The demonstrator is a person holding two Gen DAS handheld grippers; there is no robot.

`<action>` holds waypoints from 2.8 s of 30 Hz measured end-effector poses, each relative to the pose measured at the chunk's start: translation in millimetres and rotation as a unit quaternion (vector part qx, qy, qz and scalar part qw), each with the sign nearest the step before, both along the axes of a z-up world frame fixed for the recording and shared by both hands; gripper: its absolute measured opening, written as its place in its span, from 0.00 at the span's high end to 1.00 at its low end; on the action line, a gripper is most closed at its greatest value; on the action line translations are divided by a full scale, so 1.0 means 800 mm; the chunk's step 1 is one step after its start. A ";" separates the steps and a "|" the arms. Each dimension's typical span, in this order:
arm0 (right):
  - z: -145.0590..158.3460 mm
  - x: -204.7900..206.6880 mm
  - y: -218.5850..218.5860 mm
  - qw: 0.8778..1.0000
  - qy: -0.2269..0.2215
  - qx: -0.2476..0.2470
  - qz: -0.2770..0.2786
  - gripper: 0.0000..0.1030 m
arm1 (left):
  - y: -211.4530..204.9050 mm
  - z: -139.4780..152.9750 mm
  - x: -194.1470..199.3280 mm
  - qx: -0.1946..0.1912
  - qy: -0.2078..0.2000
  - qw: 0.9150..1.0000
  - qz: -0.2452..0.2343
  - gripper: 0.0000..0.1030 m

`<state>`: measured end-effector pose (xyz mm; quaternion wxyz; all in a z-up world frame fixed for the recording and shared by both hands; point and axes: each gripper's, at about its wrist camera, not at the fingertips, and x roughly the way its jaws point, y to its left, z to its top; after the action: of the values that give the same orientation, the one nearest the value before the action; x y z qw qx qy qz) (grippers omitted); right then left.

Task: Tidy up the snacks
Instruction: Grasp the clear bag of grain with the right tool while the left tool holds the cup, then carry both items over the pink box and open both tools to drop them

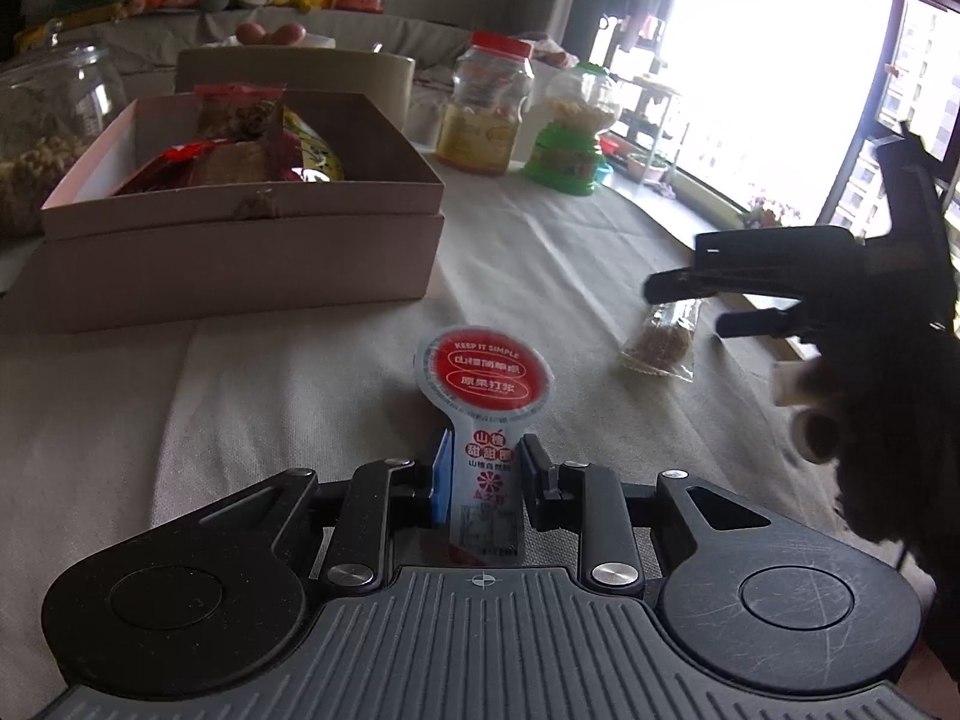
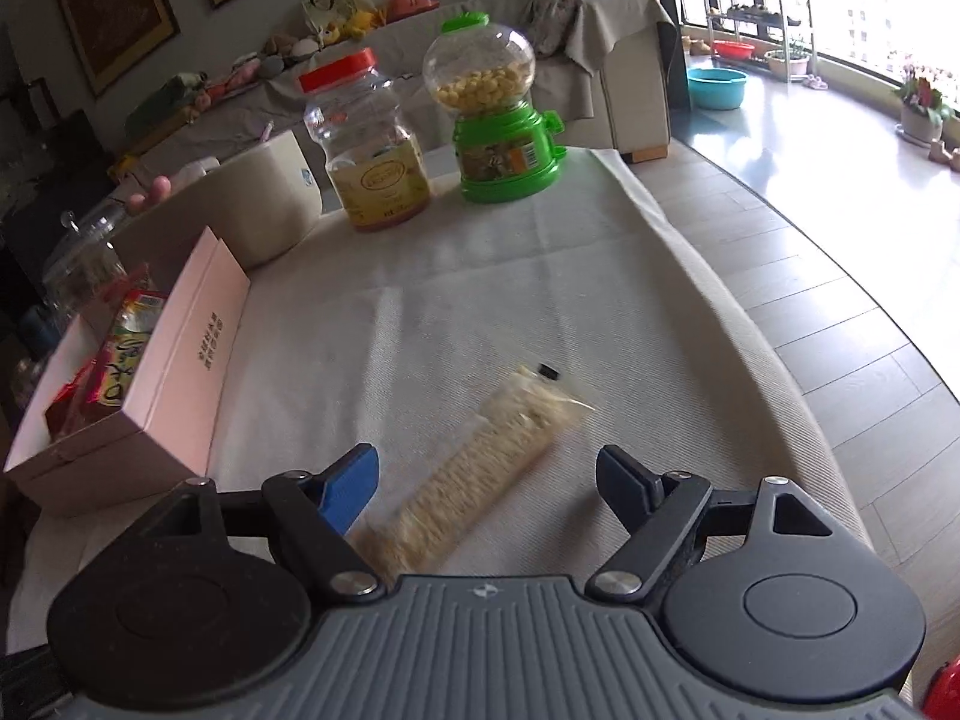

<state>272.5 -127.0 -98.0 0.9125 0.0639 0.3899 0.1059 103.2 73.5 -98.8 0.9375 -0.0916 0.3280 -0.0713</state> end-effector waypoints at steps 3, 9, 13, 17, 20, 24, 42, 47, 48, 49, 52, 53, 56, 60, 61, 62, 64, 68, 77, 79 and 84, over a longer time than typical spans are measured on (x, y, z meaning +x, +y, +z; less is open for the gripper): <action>-0.005 0.000 0.024 0.999 -0.015 -0.047 0.012 0.22 | -0.003 -0.001 -0.001 0.008 -0.004 1.000 -0.001 0.73; -0.003 -0.035 0.041 0.993 -0.038 -0.081 0.079 0.51 | -0.005 -0.002 -0.003 0.015 -0.005 1.000 -0.006 0.73; 0.002 -0.063 0.039 0.989 -0.032 -0.072 0.126 0.62 | -0.003 -0.002 -0.003 0.011 -0.005 1.000 -0.006 0.73; 0.006 -0.086 0.028 0.988 -0.015 -0.047 0.149 0.66 | -0.004 -0.001 -0.003 0.014 -0.004 1.000 -0.006 0.73; 0.007 -0.105 0.019 0.986 -0.008 -0.039 0.159 0.66 | -0.006 -0.001 -0.004 0.017 -0.001 1.000 -0.006 0.73; 0.008 -0.122 0.010 0.985 -0.004 -0.035 0.169 0.66 | -0.007 0.002 -0.003 0.016 0.007 1.000 -0.007 0.73; -0.008 -0.112 0.013 0.987 -0.056 -0.090 0.119 0.22 | -0.024 0.018 0.029 0.033 0.081 0.996 0.000 0.73; -0.008 -0.111 0.012 0.987 -0.059 -0.085 0.120 0.23 | -0.026 0.016 0.033 0.032 0.078 0.996 0.000 0.73; -0.007 -0.112 0.012 0.987 -0.061 -0.082 0.120 0.28 | -0.025 0.016 0.032 0.029 0.077 0.997 -0.001 0.73; -0.007 -0.112 0.012 0.987 -0.064 -0.082 0.121 0.39 | -0.023 0.015 0.032 0.024 0.076 0.997 0.000 0.73; -0.001 -0.116 0.016 0.985 -0.064 -0.081 0.138 0.67 | -0.019 0.015 0.028 0.020 0.072 0.997 -0.006 0.73; 0.002 -0.118 0.018 0.985 -0.062 -0.078 0.143 0.70 | -0.020 0.015 0.027 0.025 0.069 0.997 -0.009 0.73; 0.011 -0.125 0.020 0.984 -0.060 -0.066 0.155 0.72 | -0.022 0.013 0.020 0.027 0.055 0.998 -0.006 0.73; 0.027 -0.136 0.014 0.983 -0.047 -0.040 0.175 0.72 | -0.027 0.012 -0.010 0.038 0.033 0.999 0.001 0.73; 0.031 -0.139 0.012 0.982 -0.043 -0.031 0.180 0.72 | -0.026 0.012 -0.019 0.031 0.032 0.999 -0.002 0.73; 0.037 -0.142 0.011 0.982 -0.039 -0.025 0.184 0.72 | -0.023 0.014 -0.028 0.021 0.033 0.999 -0.007 0.73; 0.050 -0.147 0.009 0.981 -0.037 -0.012 0.192 0.72 | -0.017 0.022 -0.046 0.010 0.028 0.999 -0.011 0.74; 0.101 -0.157 0.010 0.975 -0.069 0.017 0.210 0.73 | 0.004 0.058 -0.082 0.001 -0.019 1.000 0.007 0.74; 0.244 -0.148 0.075 0.946 -0.218 -0.014 0.242 0.73 | 0.084 0.192 -0.065 0.038 -0.152 0.985 0.071 0.74; 0.257 -0.135 0.096 0.944 -0.220 -0.016 0.247 0.73 | 0.106 0.206 -0.034 0.017 -0.142 0.987 0.079 0.74; 0.258 -0.102 0.139 0.944 -0.205 -0.036 0.254 0.73 | 0.146 0.202 0.058 -0.004 -0.106 0.990 0.093 0.73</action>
<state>191.2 -15.5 108.2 0.9171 -0.0936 0.2011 0.3312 149.6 190.6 62.5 0.9692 -0.1175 0.2164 0.0050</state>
